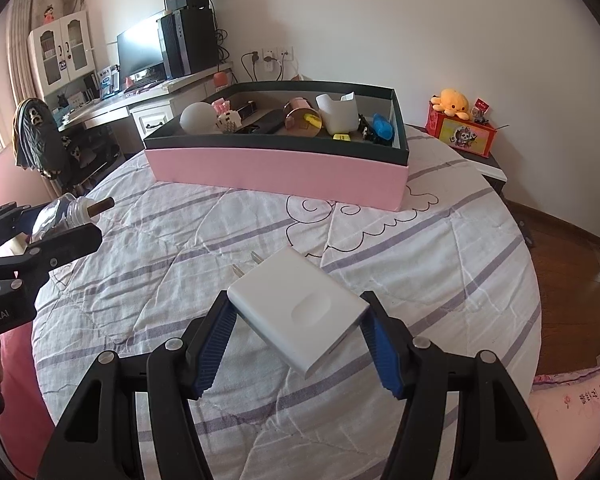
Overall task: Organize rigid objects
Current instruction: 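Carry the bottle in the left tool while the right tool carries the charger into the box, then open the left tool to release the bottle while the right tool releases the charger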
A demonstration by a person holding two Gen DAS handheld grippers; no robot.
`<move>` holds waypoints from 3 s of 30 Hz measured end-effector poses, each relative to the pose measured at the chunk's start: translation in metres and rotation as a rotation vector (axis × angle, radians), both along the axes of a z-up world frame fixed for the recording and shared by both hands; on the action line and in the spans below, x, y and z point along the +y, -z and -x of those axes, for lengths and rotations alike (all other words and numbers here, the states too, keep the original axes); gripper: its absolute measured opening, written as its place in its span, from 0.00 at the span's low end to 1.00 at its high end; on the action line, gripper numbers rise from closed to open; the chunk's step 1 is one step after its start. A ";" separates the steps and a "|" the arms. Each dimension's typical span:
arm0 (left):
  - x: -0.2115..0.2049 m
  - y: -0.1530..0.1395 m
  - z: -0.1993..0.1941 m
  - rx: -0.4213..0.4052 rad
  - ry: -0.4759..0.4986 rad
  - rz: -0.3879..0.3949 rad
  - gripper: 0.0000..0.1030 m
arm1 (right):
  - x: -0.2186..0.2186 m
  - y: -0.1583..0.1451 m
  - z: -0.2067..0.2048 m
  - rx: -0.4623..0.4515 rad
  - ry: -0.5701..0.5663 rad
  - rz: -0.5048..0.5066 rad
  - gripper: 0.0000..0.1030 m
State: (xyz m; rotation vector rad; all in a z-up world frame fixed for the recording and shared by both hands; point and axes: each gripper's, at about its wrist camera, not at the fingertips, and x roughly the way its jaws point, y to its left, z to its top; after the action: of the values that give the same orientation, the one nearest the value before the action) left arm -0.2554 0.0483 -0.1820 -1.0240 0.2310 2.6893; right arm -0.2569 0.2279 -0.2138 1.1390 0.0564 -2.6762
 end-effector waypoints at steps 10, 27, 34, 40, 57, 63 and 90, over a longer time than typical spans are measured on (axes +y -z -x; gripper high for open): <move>0.012 -0.043 0.035 0.071 0.052 -0.021 0.56 | 0.003 -0.044 0.019 0.082 -0.031 -0.018 0.63; 0.016 -0.066 0.189 0.025 0.085 -0.009 0.56 | 0.000 -0.086 0.149 0.124 -0.100 -0.127 0.63; 0.015 -0.054 0.265 -0.041 0.072 0.023 0.56 | -0.015 -0.077 0.228 0.070 -0.135 -0.181 0.63; 0.015 -0.031 0.310 -0.096 0.062 0.062 0.56 | -0.029 -0.060 0.286 0.023 -0.152 -0.214 0.63; 0.007 0.005 0.336 -0.177 0.003 0.097 0.65 | -0.048 -0.016 0.330 -0.077 -0.184 -0.279 0.63; 0.001 -0.003 0.326 -0.154 -0.009 0.047 0.83 | -0.049 -0.011 0.333 -0.101 -0.183 -0.267 0.63; 0.000 -0.004 0.314 -0.114 -0.007 0.069 0.95 | -0.054 -0.020 0.319 -0.083 -0.164 -0.277 0.79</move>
State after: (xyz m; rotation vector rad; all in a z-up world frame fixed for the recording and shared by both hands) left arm -0.5698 0.0480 -0.1781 -1.1959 0.3012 2.6350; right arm -0.5758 0.1735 -0.1937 1.2616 0.4981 -2.5277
